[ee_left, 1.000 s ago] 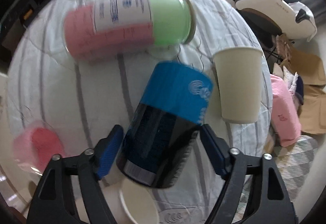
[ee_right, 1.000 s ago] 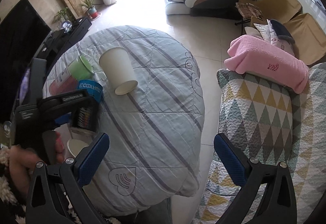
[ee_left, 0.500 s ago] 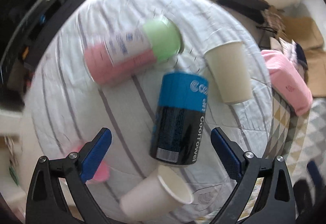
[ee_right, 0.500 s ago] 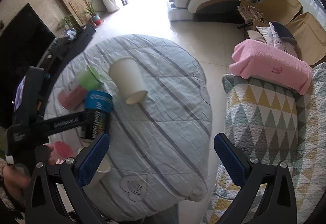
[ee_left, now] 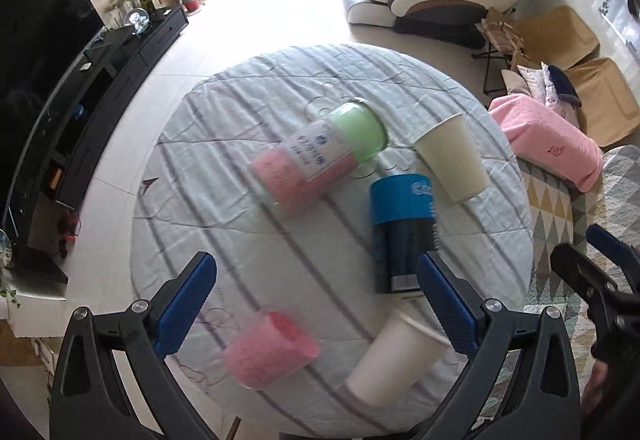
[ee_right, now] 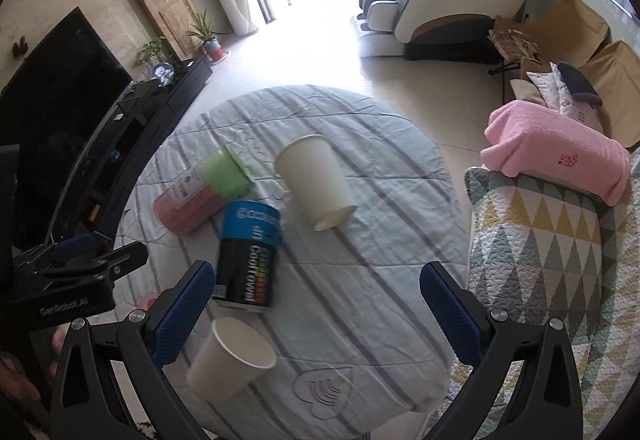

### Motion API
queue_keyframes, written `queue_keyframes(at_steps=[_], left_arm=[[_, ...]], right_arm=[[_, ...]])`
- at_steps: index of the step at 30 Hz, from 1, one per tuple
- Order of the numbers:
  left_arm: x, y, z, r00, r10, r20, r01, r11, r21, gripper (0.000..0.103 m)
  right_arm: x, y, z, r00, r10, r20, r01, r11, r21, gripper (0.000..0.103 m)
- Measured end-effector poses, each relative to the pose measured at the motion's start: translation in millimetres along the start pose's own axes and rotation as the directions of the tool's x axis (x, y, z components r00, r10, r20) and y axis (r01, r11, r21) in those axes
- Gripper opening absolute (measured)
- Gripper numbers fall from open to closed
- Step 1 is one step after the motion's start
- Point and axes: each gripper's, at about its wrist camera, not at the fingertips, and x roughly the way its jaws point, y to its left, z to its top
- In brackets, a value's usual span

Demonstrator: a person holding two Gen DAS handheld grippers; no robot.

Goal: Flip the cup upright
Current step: 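Lift the blue-and-black can with the right gripper and rotate it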

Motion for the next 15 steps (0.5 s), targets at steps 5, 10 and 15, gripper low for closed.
queue_keyframes(at_steps=[5, 10, 15], left_arm=[[-1.0, 14.6, -7.5, 0.999, -0.053, 0.012, 0.052, 0.998, 0.023, 0.101], [-0.7, 33.5, -8.2, 0.999, -0.043, 0.014, 0.043, 0.999, 0.025, 0.101], [3.2, 54.0, -6.4, 0.999, -0.041, 0.005, 0.041, 0.999, 0.017, 0.101]], right_arm=[[12.9, 13.8, 0.1, 0.999, 0.031, -0.033, -0.031, 0.999, 0.01, 0.103], [28.9, 29.1, 7.2, 0.997, 0.022, -0.072, -0.022, 1.0, 0.0, 0.103], [56.8, 49.2, 15.7, 0.992, 0.013, -0.125, -0.017, 0.999, -0.028, 0.103]])
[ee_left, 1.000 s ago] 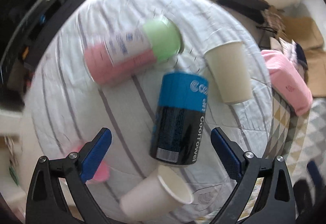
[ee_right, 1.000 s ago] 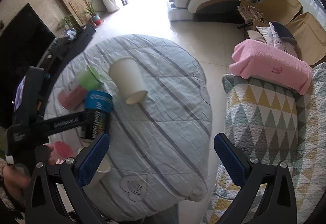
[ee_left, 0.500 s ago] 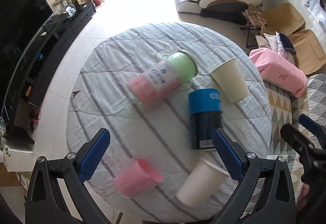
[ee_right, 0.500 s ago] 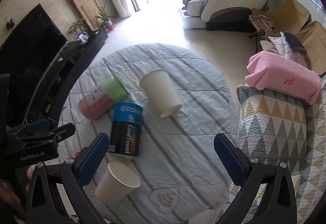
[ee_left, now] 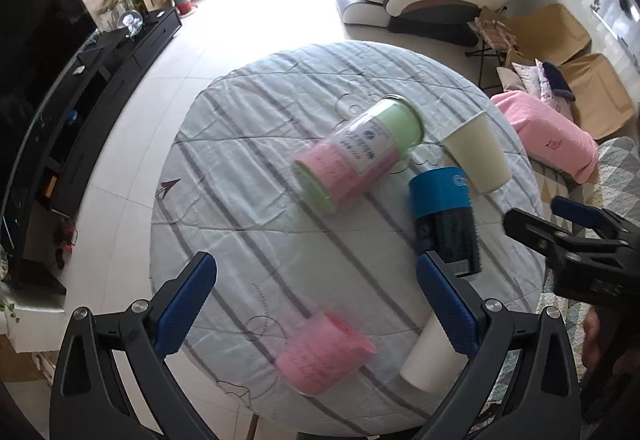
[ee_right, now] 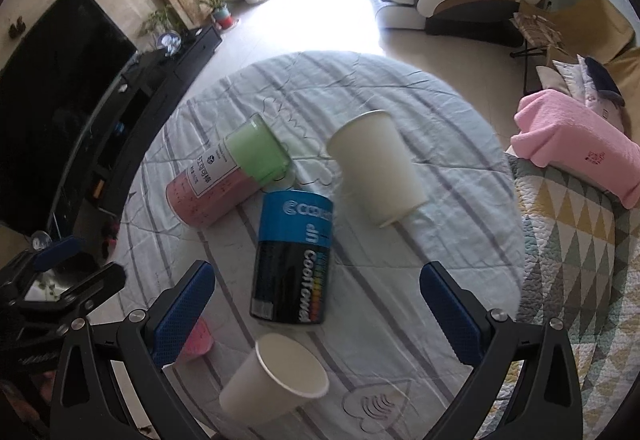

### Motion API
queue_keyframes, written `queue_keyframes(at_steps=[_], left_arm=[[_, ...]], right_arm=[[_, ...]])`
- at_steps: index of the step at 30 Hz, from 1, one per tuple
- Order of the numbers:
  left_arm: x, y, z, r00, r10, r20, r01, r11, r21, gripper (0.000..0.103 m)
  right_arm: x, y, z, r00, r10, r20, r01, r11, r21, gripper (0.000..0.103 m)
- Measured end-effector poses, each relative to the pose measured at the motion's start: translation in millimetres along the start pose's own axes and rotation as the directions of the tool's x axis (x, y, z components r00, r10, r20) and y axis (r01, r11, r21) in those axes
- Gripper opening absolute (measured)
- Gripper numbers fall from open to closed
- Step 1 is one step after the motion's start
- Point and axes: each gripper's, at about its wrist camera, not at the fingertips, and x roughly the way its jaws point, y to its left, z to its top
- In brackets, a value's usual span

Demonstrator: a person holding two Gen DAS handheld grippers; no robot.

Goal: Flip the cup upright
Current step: 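Lift the blue-and-black can with the right gripper and rotate it, then turn the held can open end up and lower it onto the table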

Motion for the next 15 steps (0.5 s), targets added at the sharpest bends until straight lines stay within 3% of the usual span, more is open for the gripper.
queue_keyframes(at_steps=[7, 11, 15], left_arm=[[8.2, 10.4, -7.2, 0.999, -0.019, -0.032, 0.019, 1.0, 0.0, 0.101], [15.5, 11.5, -14.0, 0.998, -0.03, -0.061, 0.03, 1.0, 0.005, 0.101], [20.1, 12.1, -18.1, 0.996, -0.038, -0.078, 0.038, 0.999, 0.002, 0.101]], right_arm=[[52.6, 13.3, 9.3, 0.994, -0.016, -0.109, 0.016, 1.0, 0.003, 0.103], [77.3, 15.0, 8.7, 0.986, -0.065, -0.151, 0.064, 0.998, -0.012, 0.103], [95.7, 14.9, 7.5, 0.978, -0.074, -0.196, 0.074, 0.997, -0.006, 0.095]])
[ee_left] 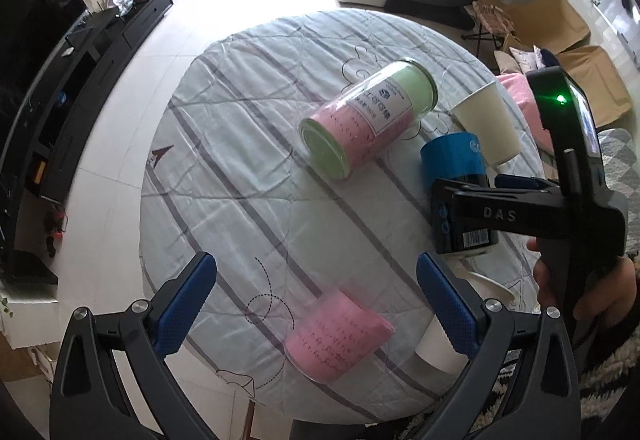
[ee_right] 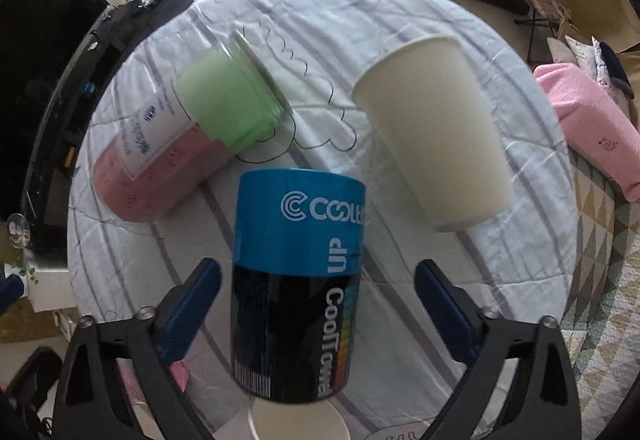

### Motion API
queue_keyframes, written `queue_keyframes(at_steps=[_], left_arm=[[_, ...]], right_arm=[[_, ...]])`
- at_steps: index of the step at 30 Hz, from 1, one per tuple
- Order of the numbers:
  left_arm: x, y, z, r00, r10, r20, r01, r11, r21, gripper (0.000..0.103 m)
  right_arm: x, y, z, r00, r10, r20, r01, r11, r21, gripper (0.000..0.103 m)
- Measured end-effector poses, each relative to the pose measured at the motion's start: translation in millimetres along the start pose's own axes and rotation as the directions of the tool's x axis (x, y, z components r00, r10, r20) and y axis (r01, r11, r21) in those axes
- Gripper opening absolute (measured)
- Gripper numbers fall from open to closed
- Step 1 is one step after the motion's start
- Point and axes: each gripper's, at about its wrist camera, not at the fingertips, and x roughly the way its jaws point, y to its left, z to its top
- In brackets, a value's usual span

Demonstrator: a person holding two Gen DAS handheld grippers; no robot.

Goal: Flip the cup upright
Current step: 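Turn the held can open end up and lower it onto the table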

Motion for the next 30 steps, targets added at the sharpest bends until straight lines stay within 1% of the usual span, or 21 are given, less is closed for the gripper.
queue_keyframes(at_steps=[1, 2, 3, 4, 6, 8, 12, 15, 18, 19, 21, 24, 26, 30], left_arm=[[0.9, 0.5, -0.6, 1.0, 0.001, -0.003, -0.001, 1.0, -0.002, 0.101], [1.4, 1.0, -1.0, 1.0, 0.0, -0.005, 0.0, 1.0, -0.005, 0.101], [1.8, 1.4, -1.4, 1.0, -0.001, -0.007, 0.001, 1.0, -0.007, 0.101], [2.1, 1.9, -1.6, 1.0, -0.001, -0.008, 0.001, 1.0, -0.01, 0.101], [1.6, 2.7, -2.7, 1.0, 0.002, -0.009, -0.003, 1.0, -0.016, 0.101], [-0.3, 3.2, -3.6, 1.0, 0.001, -0.005, -0.001, 1.0, -0.02, 0.101], [-4.2, 1.8, -4.9, 1.0, 0.002, 0.001, -0.002, 1.0, -0.026, 0.101], [-6.4, -1.6, -5.5, 1.0, 0.002, 0.009, -0.002, 1.0, -0.019, 0.101], [-5.9, -5.8, -6.6, 1.0, 0.006, 0.01, -0.006, 1.0, -0.008, 0.101], [-5.1, -7.3, -7.5, 1.0, 0.005, 0.007, -0.005, 1.0, -0.005, 0.101], [-3.2, -9.7, -9.7, 1.0, 0.003, 0.0, -0.003, 1.0, -0.004, 0.101], [-1.4, -14.3, -13.8, 1.0, -0.003, -0.01, 0.003, 1.0, 0.003, 0.101], [-0.9, -16.1, -14.9, 1.0, -0.004, -0.011, 0.004, 1.0, 0.006, 0.101], [-5.8, -19.3, -15.6, 1.0, -0.005, 0.002, 0.005, 1.0, 0.009, 0.101]], right_arm=[[1.8, 0.1, 0.0, 1.0, -0.002, -0.002, 0.002, 1.0, 0.001, 0.092], [4.6, 0.0, -2.2, 1.0, 0.007, -0.005, -0.007, 1.0, 0.003, 0.083], [6.1, -1.2, -2.7, 0.999, 0.049, -0.011, -0.049, 0.999, 0.015, 0.071], [6.9, -3.0, -3.0, 0.997, 0.08, -0.015, -0.079, 0.996, 0.027, 0.069], [6.3, -2.5, -3.8, 0.997, 0.072, -0.011, -0.072, 0.997, 0.029, 0.069], [1.4, -2.1, -3.8, 0.997, 0.071, 0.012, -0.071, 0.997, 0.014, 0.069], [-14.4, -1.8, -2.2, 0.992, 0.107, 0.067, -0.108, 0.994, 0.007, 0.069], [-30.6, -2.7, 2.1, 0.982, 0.106, 0.157, -0.106, 0.994, -0.011, 0.068], [-43.4, -3.2, 8.2, 0.961, 0.099, 0.259, -0.092, 0.995, -0.041, 0.068], [-45.5, -2.4, 9.3, 0.956, 0.092, 0.278, -0.08, 0.995, -0.054, 0.068], [-43.9, -1.5, 10.4, 0.955, 0.076, 0.286, -0.062, 0.996, -0.058, 0.068], [-35.6, -3.2, 1.5, 0.959, 0.075, 0.272, -0.06, 0.996, -0.064, 0.068], [-36.6, -1.7, -5.2, 0.958, 0.071, 0.279, -0.053, 0.996, -0.069, 0.068], [-41.7, 8.3, -5.2, 0.962, 0.024, 0.271, 0.004, 0.995, -0.102, 0.068]])
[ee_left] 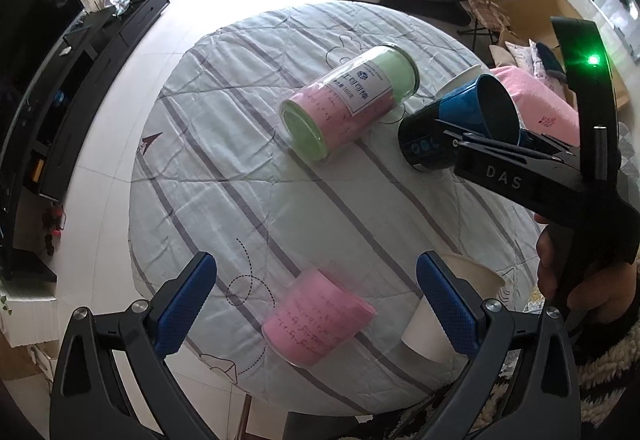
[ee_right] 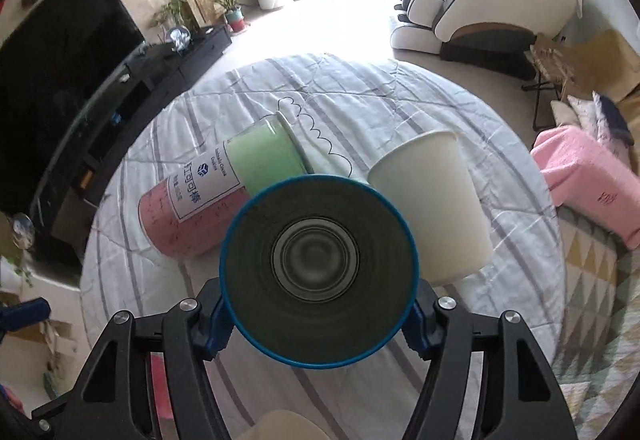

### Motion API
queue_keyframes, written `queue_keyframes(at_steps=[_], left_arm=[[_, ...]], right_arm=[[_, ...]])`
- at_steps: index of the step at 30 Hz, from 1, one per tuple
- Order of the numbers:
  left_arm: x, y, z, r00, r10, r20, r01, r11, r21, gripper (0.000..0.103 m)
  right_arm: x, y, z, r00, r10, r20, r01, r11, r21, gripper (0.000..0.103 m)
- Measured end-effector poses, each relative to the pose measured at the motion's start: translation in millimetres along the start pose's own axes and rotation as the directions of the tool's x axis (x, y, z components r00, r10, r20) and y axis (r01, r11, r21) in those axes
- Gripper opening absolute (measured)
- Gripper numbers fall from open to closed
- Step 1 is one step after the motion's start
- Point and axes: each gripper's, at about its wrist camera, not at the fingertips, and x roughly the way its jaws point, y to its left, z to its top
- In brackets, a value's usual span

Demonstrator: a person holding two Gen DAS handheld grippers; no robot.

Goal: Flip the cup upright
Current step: 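Turn the held can open end up and lower it onto the table, then open the right gripper and pull it back from the upright can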

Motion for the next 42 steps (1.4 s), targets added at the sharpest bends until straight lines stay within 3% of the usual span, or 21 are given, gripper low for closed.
queue_keyframes(at_steps=[15, 17, 20, 31, 42], left_arm=[[-9.1, 1.2, -0.6, 1.0, 0.004, 0.024, -0.003, 1.0, -0.018, 0.101], [-9.3, 0.9, -0.1, 1.0, 0.001, 0.025, 0.0, 1.0, -0.02, 0.101], [-10.3, -0.1, 0.3, 1.0, -0.001, 0.027, 0.002, 1.0, -0.019, 0.101], [-18.2, -4.0, 6.2, 0.999, -0.009, 0.042, 0.009, 1.0, -0.015, 0.101], [-59.8, -23.1, 13.3, 0.992, -0.032, 0.121, 0.03, 0.999, 0.018, 0.101]], right_arm=[[5.6, 5.1, 4.3, 0.997, -0.029, -0.066, 0.027, 0.999, -0.034, 0.068], [3.6, 4.7, 4.9, 0.998, -0.016, -0.064, 0.015, 1.0, -0.023, 0.069], [-1.9, 3.9, 7.7, 0.999, 0.001, -0.051, -0.001, 1.0, -0.007, 0.079], [-16.7, 6.2, 13.2, 0.999, 0.002, -0.032, -0.002, 1.0, -0.017, 0.079], [-85.6, -5.2, 13.0, 0.998, 0.019, 0.052, -0.019, 1.0, 0.006, 0.079]])
